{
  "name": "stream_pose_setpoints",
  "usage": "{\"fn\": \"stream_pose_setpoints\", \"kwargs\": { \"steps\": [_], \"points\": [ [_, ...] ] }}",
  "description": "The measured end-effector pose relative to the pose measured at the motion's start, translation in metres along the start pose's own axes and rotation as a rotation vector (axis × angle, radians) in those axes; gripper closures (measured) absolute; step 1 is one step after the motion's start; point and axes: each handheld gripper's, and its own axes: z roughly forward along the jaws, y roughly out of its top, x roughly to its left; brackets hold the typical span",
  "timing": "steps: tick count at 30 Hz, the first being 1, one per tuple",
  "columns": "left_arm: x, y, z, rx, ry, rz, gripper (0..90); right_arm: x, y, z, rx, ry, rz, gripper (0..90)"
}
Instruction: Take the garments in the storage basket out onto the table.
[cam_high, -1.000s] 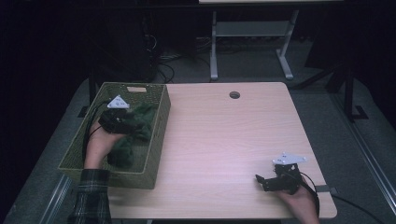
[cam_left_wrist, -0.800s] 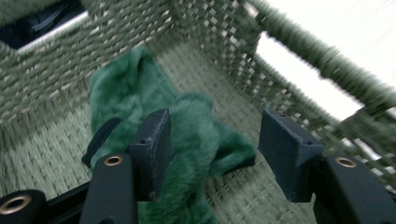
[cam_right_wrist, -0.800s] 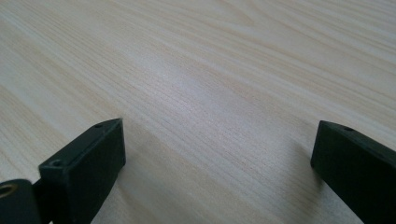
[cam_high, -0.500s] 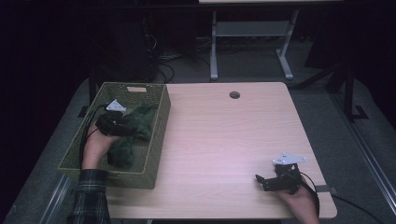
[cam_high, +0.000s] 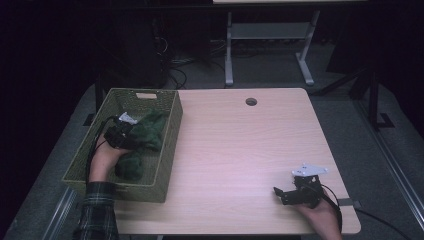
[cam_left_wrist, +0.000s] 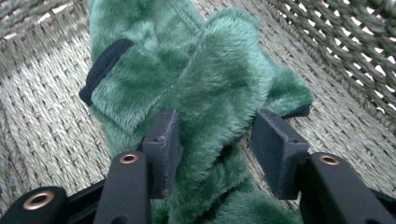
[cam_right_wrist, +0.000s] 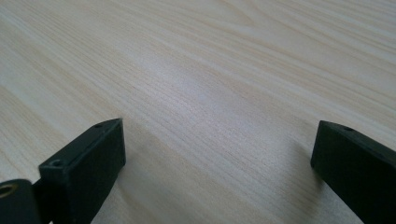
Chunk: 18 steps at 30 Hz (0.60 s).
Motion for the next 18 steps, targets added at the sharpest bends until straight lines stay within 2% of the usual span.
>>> {"fn": "stream_pose_setpoints", "kwargs": {
  "steps": [4, 9, 12, 14, 16, 18],
  "points": [
    [0.002, -0.002, 0.001, 0.017, -0.004, -0.018, 61.7, 0.000, 0.000, 0.000, 0.000, 0.000, 0.000, 2.8],
    [0.003, -0.002, 0.001, 0.035, -0.016, -0.041, 77.6, 0.000, 0.000, 0.000, 0.000, 0.000, 0.000, 2.8],
    [0.003, -0.002, -0.001, 0.035, -0.024, -0.076, 83.3, 0.000, 0.000, 0.000, 0.000, 0.000, 0.000, 2.8],
    [0.003, -0.002, -0.002, 0.035, -0.029, -0.085, 85.0, 0.000, 0.000, 0.000, 0.000, 0.000, 0.000, 2.8],
    [0.004, -0.001, -0.006, 0.019, -0.050, -0.113, 85.6, 0.000, 0.000, 0.000, 0.000, 0.000, 0.001, 2.8],
    [0.004, 0.000, -0.009, 0.006, -0.059, -0.123, 85.9, 0.000, 0.000, 0.000, 0.000, 0.000, 0.001, 2.8]
  ]
}}
